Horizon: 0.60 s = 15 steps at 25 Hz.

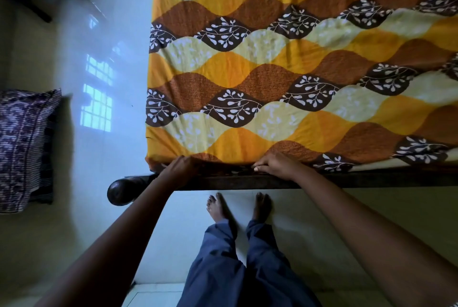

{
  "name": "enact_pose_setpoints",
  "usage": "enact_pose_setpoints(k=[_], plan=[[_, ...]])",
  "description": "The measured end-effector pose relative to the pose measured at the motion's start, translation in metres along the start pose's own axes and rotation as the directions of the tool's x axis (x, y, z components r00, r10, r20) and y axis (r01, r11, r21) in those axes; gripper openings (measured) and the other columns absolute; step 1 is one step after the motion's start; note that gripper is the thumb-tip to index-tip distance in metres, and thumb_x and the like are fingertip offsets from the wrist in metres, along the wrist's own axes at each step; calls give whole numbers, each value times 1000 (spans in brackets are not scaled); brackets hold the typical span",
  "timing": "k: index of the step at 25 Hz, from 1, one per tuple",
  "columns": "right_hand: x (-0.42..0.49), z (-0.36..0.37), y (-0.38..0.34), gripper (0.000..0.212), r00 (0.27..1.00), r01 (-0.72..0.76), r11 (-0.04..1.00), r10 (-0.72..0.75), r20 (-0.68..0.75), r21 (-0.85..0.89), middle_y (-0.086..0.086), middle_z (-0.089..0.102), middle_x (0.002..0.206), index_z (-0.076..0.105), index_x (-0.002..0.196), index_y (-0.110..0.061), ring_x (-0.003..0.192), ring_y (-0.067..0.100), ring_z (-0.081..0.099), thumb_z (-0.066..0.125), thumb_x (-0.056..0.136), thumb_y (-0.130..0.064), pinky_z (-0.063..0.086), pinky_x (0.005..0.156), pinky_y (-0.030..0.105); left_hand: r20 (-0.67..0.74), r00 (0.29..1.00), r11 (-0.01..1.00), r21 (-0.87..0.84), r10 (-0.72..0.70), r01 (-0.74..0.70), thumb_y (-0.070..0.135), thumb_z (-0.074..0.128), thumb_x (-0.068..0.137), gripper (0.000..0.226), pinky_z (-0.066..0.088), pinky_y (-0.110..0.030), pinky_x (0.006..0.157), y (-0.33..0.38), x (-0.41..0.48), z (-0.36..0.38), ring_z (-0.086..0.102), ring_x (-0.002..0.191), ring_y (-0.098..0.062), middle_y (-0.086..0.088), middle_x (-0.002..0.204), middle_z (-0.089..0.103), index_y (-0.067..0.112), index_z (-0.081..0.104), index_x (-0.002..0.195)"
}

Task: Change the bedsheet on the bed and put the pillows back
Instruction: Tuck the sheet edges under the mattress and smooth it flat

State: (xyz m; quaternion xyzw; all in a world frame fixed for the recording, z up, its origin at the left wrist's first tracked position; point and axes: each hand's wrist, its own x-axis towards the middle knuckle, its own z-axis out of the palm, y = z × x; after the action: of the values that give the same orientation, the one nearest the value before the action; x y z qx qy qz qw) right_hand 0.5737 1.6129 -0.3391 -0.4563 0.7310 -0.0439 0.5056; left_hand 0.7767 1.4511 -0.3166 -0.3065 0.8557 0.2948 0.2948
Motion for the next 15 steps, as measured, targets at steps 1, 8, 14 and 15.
enact_pose_setpoints(k=[1, 8, 14, 15], plan=[[-3, -1, 0, 31, 999, -36, 997, 33, 38, 63, 6, 60, 128, 63, 120, -12, 116, 19, 56, 55, 93, -26, 39, 95, 23, 30, 999, 999, -25, 45, -44, 29, 31, 102, 37, 29, -27, 100, -5, 1, 3, 44, 128, -22, -7, 138, 50, 17, 52, 130], [-36, 9, -24, 24, 940, -93, 938, 193, -280, 335, 1, 71, 105, 69, 109, -16, 78, 12, 64, 50, 96, -21, 46, 65, 23, -156, 975, 940, -276, 161, -199, 25, 49, 95, 31, 46, -33, 95, 7, -20, 16, 56, 116, -20, -1, 128, 60, 27, 59, 124], [-93, 0, -11, 23, 752, 18, 823, 363, -550, 568, -4, 68, 98, 67, 110, -16, 81, -3, 61, 49, 96, -16, 46, 62, 6, -287, 934, 908, -293, 214, -298, 19, 50, 93, 23, 47, -30, 76, 93, -27, 30, 63, 99, -24, -6, 109, 68, 14, 66, 111], [-99, -7, 0, 22, 726, 37, 805, 386, -570, 592, -3, 68, 97, 68, 108, -16, 85, 4, 63, 49, 96, -16, 49, 67, 11, -297, 927, 902, -292, 231, -318, 19, 49, 93, 22, 50, -32, 72, 108, -23, 34, 65, 92, -25, -7, 101, 70, 14, 66, 105]])
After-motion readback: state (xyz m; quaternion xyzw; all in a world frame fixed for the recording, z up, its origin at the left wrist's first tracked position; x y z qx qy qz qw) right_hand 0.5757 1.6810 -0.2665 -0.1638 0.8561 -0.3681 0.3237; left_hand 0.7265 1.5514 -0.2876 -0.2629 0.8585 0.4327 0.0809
